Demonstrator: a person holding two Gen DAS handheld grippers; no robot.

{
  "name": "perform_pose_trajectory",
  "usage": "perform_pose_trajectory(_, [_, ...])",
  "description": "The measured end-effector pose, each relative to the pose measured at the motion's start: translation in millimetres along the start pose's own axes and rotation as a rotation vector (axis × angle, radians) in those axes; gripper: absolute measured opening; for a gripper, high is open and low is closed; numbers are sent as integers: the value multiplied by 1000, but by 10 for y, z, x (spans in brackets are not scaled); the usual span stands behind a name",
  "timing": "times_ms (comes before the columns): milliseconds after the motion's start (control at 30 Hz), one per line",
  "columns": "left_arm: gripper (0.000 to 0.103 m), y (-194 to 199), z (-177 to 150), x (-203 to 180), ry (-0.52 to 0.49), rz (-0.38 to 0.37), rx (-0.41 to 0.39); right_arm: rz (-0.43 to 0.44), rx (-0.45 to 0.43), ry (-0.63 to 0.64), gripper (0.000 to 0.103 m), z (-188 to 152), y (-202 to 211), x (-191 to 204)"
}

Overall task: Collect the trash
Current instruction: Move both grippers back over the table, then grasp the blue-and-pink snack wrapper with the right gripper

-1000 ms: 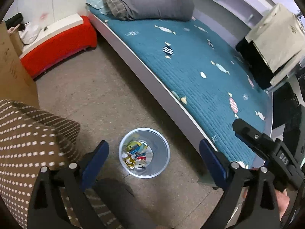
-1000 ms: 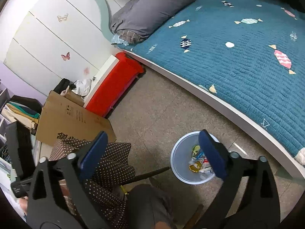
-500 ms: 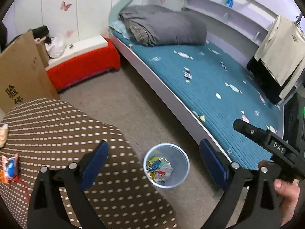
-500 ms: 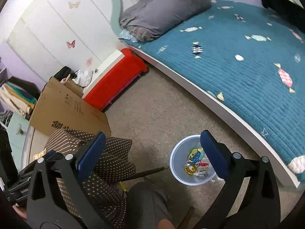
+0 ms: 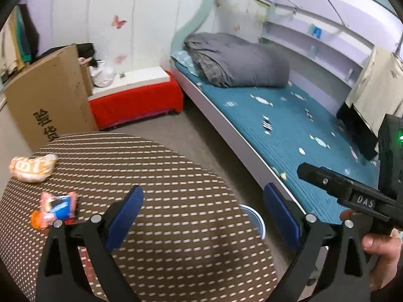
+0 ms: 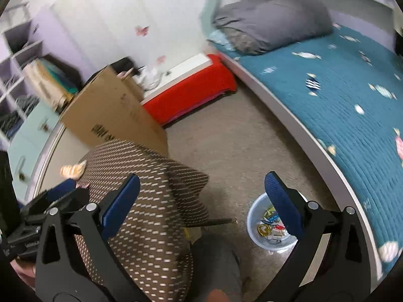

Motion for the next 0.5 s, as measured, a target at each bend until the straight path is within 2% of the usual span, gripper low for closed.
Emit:
perform_pose_trajectory(233, [94, 289, -72, 531, 83, 96, -46, 102, 27, 161, 97, 19, -193, 733])
perform_pose_trajectory(500, [94, 580, -272, 1269, 184, 213, -76, 204, 100, 341, 97, -31, -544, 1485])
Point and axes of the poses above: each gripper's, at about its wrist camera, not at the fingertips, and y roughly against the way its jaws point, x to its left, z to its top, the point moved 1 cm from there along -y, roughly the way its jaws point, and after that the axes turned 4 degrees about y, right-handed, at the moved point
